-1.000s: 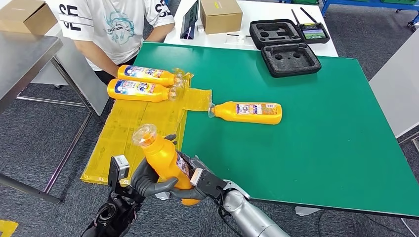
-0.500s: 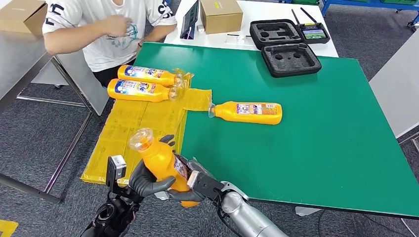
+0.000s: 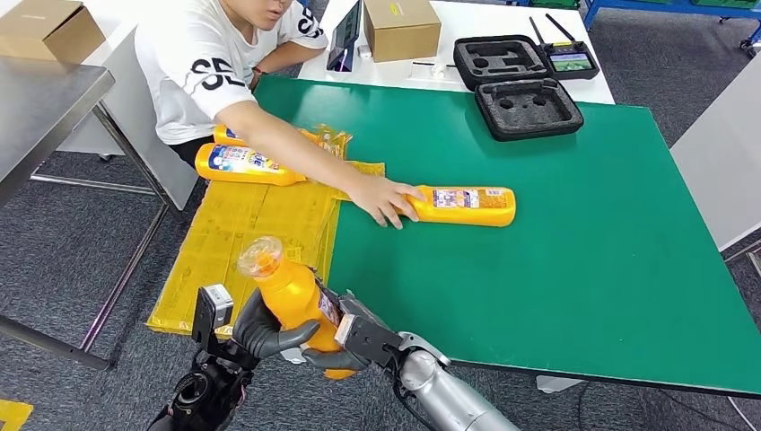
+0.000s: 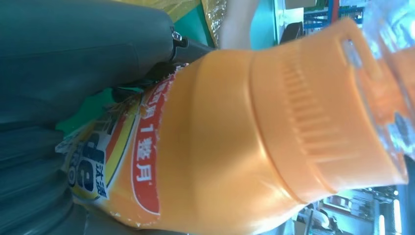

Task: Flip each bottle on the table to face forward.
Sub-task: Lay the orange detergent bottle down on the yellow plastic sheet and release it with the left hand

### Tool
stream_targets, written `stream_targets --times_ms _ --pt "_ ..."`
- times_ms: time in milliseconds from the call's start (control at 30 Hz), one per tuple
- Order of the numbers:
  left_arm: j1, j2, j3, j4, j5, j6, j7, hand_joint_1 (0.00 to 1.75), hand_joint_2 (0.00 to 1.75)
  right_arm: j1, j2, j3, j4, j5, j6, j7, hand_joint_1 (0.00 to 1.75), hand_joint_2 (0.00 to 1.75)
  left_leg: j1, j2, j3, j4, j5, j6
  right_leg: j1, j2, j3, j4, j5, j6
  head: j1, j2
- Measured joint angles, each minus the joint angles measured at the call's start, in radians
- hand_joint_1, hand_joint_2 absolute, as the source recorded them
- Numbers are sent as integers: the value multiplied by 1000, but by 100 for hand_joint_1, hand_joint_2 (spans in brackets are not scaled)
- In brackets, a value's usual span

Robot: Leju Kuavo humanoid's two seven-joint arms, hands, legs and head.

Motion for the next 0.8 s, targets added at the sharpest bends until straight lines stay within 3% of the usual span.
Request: stream_targets --times_ms 67,333,467,633,800 --pt "0 2 0 -1 -2 5 0 175 175 5 0 -2 -8 -2 -6 6 0 0 0 0 0 0 0 0 0 0 0 0 0 0 0 0" --pt "6 4 1 -27 -15 60 -5 175 175 40 0 -30 -79 -35 -43 31 0 0 0 0 0 0 0 0 0 0 0 0 0 0 0 0" --pt "7 3 3 -48 -60 112 -20 175 175 81 -6 -41 -175 -34 -111 33 0 0 0 0 0 0 0 0 0 0 0 0 0 0 0 0" --pt "6 3 11 -77 -161 229 -54 175 175 145 -37 -45 -365 -19 -205 47 0 0 0 -1 0 0 0 0 0 0 0 0 0 0 1 0" --pt "8 9 86 -79 -244 366 -47 161 175 184 -73 -51 -553 -23 -271 23 0 0 0 2 0 0 0 -1 0 3 -2 0 0 -1 0 0"
